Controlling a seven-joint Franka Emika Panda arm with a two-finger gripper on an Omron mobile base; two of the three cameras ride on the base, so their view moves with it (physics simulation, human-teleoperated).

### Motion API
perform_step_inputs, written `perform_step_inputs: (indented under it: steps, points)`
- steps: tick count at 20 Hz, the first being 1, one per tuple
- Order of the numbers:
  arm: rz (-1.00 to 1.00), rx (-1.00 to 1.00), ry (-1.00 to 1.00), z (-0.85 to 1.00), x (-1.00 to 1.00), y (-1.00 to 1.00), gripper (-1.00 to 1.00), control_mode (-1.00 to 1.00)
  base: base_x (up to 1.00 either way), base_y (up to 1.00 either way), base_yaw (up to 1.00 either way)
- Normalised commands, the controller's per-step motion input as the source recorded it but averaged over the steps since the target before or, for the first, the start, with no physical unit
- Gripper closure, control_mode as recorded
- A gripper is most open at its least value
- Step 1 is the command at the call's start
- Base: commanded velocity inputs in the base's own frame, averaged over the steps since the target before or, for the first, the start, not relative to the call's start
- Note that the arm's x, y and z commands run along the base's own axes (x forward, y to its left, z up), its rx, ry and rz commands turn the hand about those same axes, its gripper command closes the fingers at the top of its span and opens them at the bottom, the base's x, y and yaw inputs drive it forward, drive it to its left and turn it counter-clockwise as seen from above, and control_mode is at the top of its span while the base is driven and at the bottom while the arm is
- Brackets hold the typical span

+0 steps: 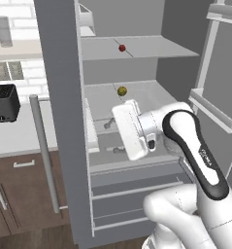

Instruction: Take the strawberry from the fridge and place it on top of the pancake, located on the dining counter.

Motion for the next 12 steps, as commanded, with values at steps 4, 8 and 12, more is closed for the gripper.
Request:
perform_step_inputs:
  steps: [4,8,12]
  points:
    - [-0.01,-0.27,-0.03,0.02,0.12,-0.79,-1.00,-1.00,0.00,0.00,0.00]
    - [0.02,-0.61,-0.04,0.00,0.18,-0.71,-1.00,-1.00,0.00,0.00,0.00]
    - [0.10,-0.64,-0.02,-0.01,0.21,-0.98,-1.00,-1.00,0.00,0.00,0.00]
